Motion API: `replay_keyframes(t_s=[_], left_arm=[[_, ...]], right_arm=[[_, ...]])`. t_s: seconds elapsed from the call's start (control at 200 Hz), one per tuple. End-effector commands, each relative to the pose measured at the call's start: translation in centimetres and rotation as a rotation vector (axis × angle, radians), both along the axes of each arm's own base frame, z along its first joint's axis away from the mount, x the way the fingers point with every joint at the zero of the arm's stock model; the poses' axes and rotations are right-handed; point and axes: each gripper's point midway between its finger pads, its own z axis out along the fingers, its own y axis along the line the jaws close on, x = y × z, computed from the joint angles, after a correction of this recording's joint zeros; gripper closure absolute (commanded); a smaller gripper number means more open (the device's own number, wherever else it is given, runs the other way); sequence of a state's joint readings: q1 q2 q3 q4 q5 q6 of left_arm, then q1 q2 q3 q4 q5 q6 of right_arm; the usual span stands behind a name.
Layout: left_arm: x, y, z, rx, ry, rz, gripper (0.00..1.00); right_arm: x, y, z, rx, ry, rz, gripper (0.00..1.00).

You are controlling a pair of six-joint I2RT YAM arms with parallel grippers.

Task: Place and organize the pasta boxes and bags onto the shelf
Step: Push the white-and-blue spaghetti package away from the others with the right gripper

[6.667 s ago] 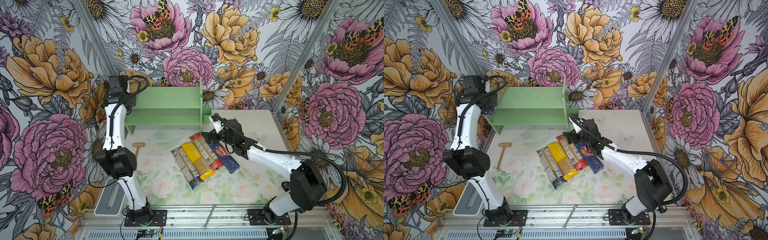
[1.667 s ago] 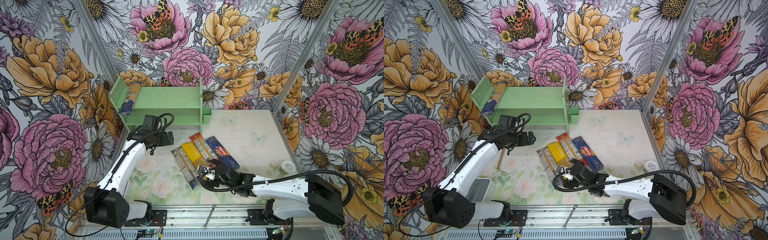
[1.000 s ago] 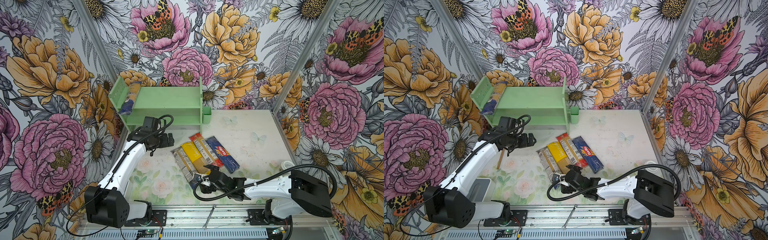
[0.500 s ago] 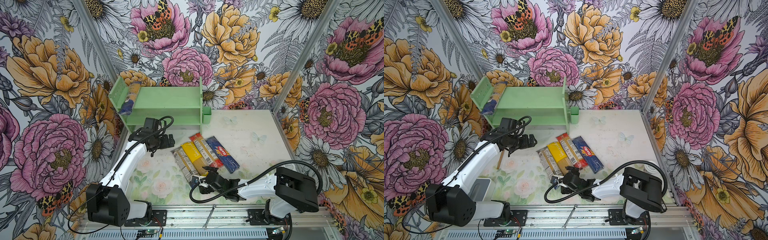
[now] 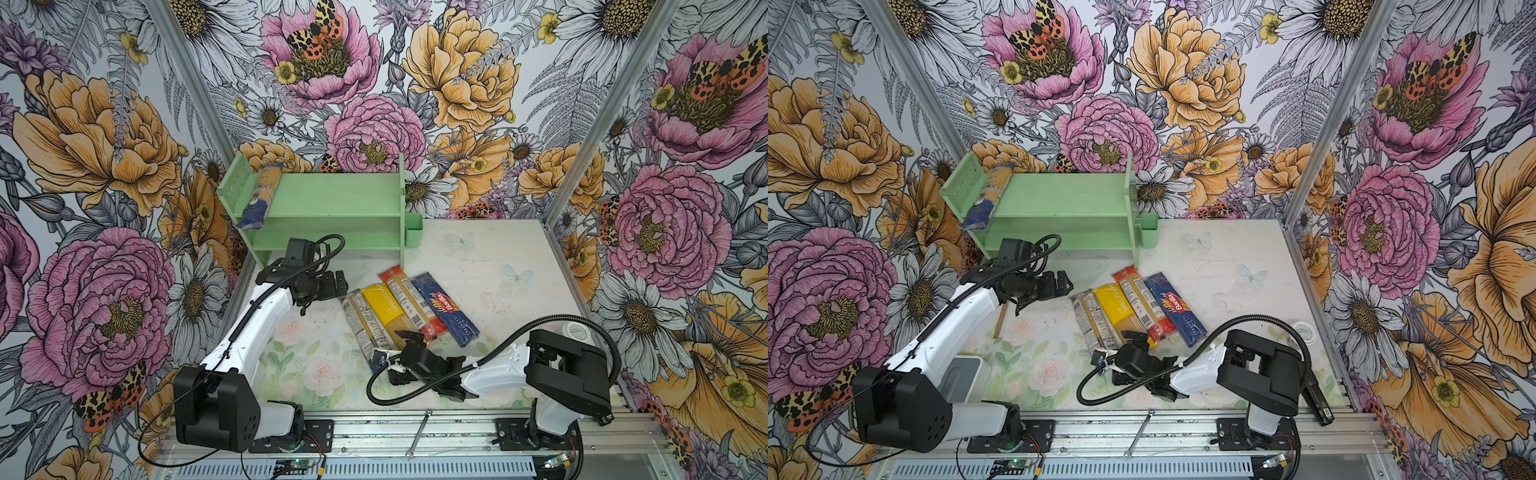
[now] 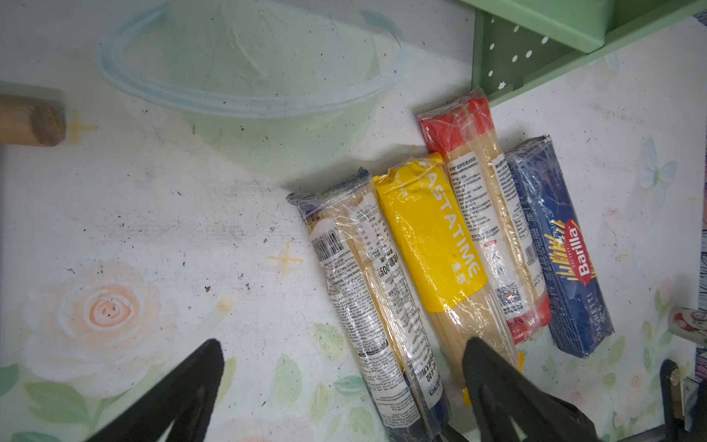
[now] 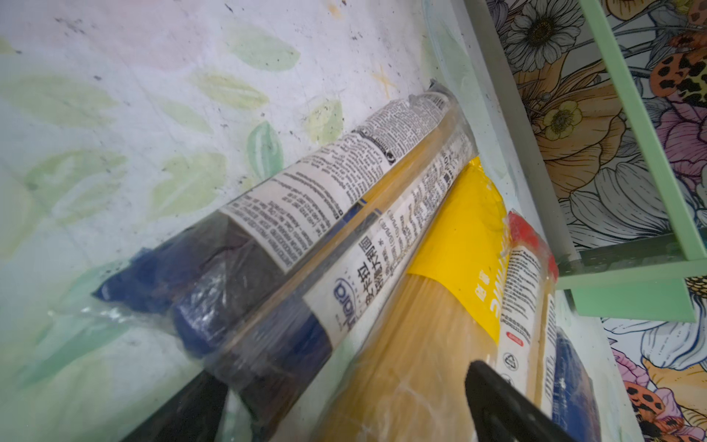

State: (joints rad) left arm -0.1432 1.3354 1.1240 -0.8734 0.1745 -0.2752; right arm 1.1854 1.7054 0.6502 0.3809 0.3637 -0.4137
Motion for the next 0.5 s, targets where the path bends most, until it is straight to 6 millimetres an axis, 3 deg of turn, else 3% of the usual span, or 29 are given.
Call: replay_keyframes(t_s=[0.0, 0.495], left_arm=[[0.1, 0.0, 0.2, -0.030, -0.021, 0.005, 0.01], [-0.4, 0.9, -0.7, -0.041, -0.012, 0.031, 0.01]], right_arm=[[1.1, 1.3, 1.1, 0.040, -0.036, -0.017, 0.01], [4.2, 4.9, 1.5, 0.132, -0.051, -0.018, 0.01]])
